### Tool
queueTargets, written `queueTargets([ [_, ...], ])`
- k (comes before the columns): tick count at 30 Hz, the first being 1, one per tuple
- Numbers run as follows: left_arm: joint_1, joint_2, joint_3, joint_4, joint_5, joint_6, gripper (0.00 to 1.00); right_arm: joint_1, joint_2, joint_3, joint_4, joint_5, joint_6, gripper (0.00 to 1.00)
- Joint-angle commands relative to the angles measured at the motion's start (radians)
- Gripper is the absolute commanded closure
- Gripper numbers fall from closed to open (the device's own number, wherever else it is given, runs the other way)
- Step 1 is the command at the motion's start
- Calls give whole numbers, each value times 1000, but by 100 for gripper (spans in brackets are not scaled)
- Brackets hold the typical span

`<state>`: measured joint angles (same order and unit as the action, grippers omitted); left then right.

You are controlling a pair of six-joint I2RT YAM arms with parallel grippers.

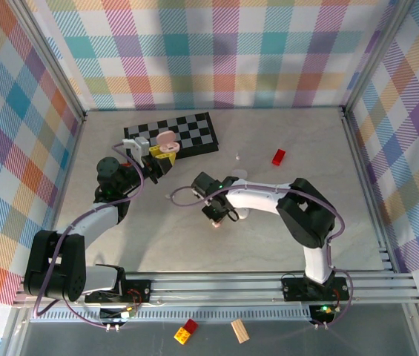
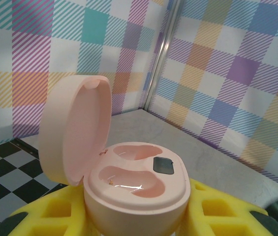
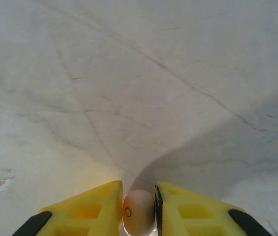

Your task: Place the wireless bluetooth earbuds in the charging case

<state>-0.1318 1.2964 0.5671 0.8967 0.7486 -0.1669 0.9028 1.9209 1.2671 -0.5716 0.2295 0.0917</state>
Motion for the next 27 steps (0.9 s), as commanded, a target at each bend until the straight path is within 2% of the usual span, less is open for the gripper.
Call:
queueTargets([
  [1,8,11,14,53,28,17,66,-77,-97,-32,-14,-133,89,77],
  [8,-4,20,11,45,28,40,66,-209,-198,-71,4,-331,144,76],
  [11,-6,18,7,39,30,52,65,-231,-210,-69,9,-353,134,74],
  [17,-10,15,10,40,40,51,65,-236,-162,-36,-31,-339,142,65],
  [22,-12,25,11,49,52,40,65,-285,-94,-9,-16,-440,258,59],
  [27,-12,20,11,47,54,38,65,-297,-13,14,-6,-502,361,59],
])
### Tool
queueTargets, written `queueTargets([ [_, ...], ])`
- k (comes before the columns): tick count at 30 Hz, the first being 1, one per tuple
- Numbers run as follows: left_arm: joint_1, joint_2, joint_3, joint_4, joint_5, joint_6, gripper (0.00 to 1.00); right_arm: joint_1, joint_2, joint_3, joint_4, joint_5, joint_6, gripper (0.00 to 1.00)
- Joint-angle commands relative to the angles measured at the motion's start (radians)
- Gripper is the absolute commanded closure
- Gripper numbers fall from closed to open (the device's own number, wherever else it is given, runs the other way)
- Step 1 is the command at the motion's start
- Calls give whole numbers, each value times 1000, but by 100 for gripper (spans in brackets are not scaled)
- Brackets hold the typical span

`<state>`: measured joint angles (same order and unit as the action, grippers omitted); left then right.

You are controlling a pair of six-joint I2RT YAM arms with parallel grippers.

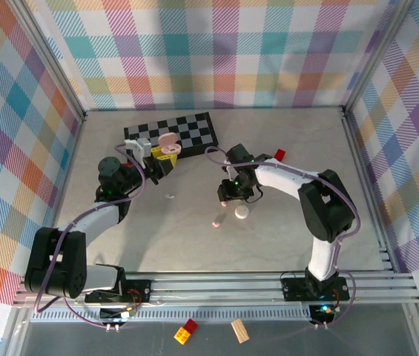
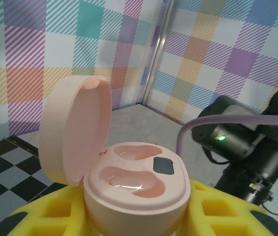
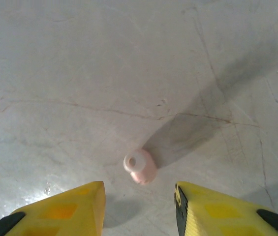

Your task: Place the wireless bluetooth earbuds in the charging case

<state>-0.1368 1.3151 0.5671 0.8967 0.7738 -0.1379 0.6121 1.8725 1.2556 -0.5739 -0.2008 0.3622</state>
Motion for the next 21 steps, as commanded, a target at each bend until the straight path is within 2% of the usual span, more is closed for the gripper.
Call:
queueTargets([
  [1,-7,1,10,45,28,11,65,-6,43,26,7,-86,100,59],
  [9,-7,9,8,56,35,4,65,-6,73,41,8,-49,85,65],
  [14,-7,3,5,56,36,1,65,-8,98,57,-14,-14,72,78],
  [21,-8,6,13,56,39,0,65,-8,87,37,-30,23,69,81],
])
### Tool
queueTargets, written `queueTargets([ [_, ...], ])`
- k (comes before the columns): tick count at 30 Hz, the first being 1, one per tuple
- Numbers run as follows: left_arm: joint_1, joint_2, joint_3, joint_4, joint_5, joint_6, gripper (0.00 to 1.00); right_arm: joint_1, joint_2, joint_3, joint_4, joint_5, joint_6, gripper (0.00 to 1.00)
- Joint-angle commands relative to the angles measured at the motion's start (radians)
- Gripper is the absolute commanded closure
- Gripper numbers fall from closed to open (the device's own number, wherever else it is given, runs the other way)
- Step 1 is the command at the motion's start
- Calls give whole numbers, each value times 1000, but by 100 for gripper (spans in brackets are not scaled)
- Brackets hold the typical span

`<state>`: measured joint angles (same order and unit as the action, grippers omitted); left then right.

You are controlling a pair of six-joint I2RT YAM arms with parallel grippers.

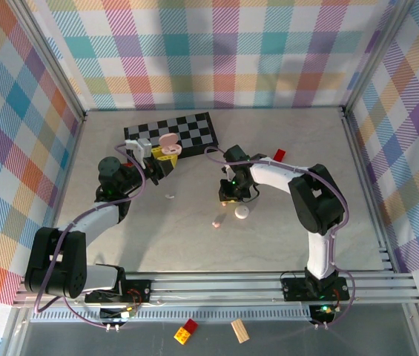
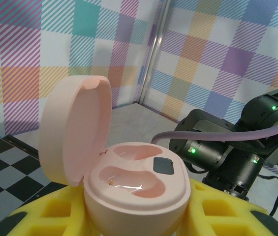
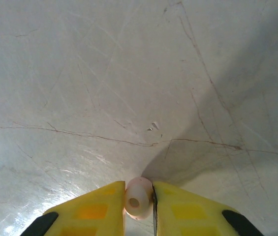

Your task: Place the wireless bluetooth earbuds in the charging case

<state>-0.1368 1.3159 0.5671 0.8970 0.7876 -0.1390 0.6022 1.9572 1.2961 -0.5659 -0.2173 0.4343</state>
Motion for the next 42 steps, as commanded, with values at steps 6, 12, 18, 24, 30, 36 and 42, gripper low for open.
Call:
queueTargets([
  [6,-8,8,16,57,29,-2,65,-23,-32,-66,10,19,21,72],
  [12,-7,13,20,62,33,-7,65,-41,-56,-81,9,24,17,73],
  [18,-8,19,22,63,35,-7,65,-46,-76,-100,30,-5,11,78],
  [24,-8,18,19,67,34,-7,65,-53,-113,-132,112,-25,41,80],
  [30,-8,7,8,78,32,-5,65,-107,-142,-201,250,8,141,81],
  [36,-9,4,2,94,34,-7,65,-159,-106,-234,301,27,160,79],
  [42,-10,2,2,91,35,-5,65,-174,-150,-285,270,91,154,70],
])
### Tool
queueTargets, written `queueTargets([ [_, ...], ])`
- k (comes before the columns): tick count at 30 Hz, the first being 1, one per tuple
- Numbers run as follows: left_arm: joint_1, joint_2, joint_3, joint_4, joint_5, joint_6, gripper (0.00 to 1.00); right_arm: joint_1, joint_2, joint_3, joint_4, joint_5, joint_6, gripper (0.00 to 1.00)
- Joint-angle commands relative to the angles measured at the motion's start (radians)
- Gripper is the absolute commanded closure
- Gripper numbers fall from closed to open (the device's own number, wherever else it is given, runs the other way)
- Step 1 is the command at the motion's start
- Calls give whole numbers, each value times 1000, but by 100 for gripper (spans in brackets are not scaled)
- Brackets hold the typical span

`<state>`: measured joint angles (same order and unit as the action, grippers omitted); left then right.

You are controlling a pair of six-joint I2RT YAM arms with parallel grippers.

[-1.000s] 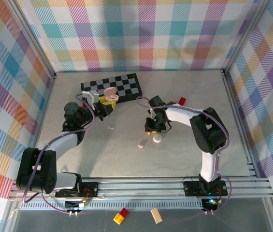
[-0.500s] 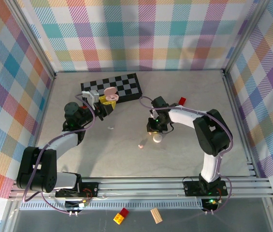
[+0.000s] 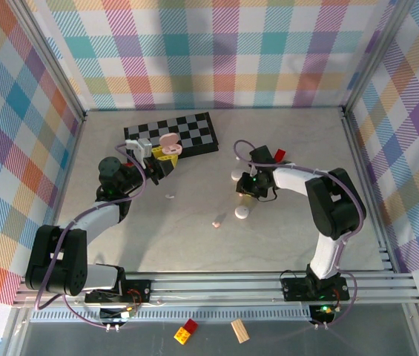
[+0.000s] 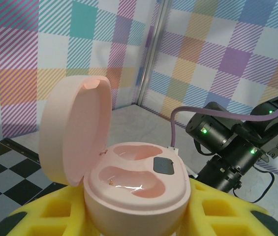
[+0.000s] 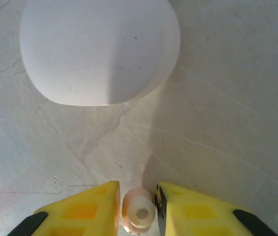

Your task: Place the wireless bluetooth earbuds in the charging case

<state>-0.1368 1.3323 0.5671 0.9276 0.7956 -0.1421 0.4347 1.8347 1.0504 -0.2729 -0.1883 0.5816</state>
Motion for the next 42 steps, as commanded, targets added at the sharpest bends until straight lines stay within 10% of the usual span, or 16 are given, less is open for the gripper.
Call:
queueTargets([
  [1,-10,-13,2,62,27,-3,65,-10,-41,-49,-32,75,9,69],
  [27,-11,-6,2,73,33,-10,65,-67,-158,-70,-80,78,-80,59],
  [42,-11,0,7,77,39,-13,65,-68,33,131,-153,-32,-238,46],
])
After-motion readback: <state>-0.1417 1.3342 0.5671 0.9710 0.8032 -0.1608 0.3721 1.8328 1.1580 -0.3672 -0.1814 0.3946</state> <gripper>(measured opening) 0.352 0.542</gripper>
